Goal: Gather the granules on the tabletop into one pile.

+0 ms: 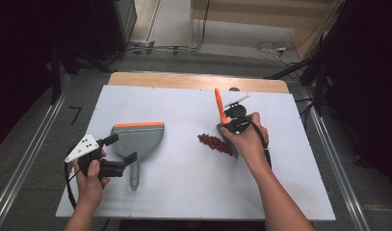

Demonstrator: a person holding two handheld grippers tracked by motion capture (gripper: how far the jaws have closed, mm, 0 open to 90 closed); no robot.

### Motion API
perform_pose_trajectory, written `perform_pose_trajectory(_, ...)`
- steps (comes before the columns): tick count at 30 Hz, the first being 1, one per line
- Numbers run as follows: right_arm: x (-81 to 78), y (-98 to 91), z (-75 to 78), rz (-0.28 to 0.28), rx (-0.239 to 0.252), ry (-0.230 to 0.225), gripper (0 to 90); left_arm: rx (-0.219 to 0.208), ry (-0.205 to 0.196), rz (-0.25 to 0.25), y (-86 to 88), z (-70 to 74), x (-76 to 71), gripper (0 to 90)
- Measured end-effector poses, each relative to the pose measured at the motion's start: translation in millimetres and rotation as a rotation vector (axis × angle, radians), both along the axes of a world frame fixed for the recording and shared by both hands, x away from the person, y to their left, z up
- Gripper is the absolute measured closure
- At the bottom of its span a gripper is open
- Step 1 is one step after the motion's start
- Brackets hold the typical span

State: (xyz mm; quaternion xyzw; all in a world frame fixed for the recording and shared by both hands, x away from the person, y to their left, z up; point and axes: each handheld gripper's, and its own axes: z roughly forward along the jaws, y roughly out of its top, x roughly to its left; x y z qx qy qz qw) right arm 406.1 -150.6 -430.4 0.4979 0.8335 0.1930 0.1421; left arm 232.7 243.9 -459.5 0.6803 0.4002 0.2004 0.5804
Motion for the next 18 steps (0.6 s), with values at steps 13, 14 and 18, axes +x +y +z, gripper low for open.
perform_pose_trajectory(13, 3.3, 1.0, 2.6, 0.03, -0.017, -0.005, 69.1, 0.003, -0.001, 0.001, 0.0, 0.1, -0.4, 0.0)
perform_pose_trajectory(14, 2.9, -0.8, 3.7, 0.032, -0.016, -0.009, 69.1, 0.004, -0.001, 0.002, 0.2, 0.0, -0.3, 0.0)
perform_pose_trajectory(18, 0.5, -9.5, 8.4, 0.043, 0.013, -0.02, 69.1, 0.004, 0.0, 0.003, 0.9, -0.1, 0.0, 0.0)
